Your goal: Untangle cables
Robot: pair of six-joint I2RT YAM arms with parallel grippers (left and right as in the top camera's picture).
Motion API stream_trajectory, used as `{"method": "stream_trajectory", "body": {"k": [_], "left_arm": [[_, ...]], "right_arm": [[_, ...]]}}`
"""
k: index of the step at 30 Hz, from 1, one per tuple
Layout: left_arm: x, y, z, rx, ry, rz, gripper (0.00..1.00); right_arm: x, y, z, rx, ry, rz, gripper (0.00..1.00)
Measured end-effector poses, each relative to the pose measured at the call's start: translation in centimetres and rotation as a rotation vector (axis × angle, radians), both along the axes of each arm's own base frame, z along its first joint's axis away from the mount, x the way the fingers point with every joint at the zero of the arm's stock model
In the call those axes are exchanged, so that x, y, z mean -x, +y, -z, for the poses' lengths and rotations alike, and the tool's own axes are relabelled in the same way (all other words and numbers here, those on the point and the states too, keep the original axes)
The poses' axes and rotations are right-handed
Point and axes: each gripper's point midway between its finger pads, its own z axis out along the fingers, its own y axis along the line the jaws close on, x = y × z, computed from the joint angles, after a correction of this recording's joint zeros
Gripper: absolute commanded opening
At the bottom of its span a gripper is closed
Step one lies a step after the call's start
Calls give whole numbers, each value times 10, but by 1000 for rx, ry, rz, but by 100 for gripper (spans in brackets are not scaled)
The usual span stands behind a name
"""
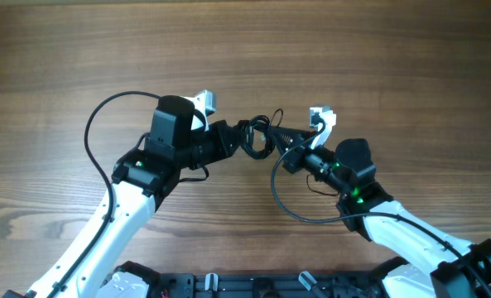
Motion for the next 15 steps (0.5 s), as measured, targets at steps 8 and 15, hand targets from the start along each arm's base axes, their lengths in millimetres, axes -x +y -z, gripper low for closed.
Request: {"method": "stream_trajectory", "body": {"k": [8, 15], "left_arm": [[1, -16, -10, 72, 29, -29, 4], [-22, 15, -11, 114, 72, -180, 4]], "right_arm": [[16, 15, 19, 73, 38, -45, 39], [13, -2, -3, 24, 1, -77, 100]]}}
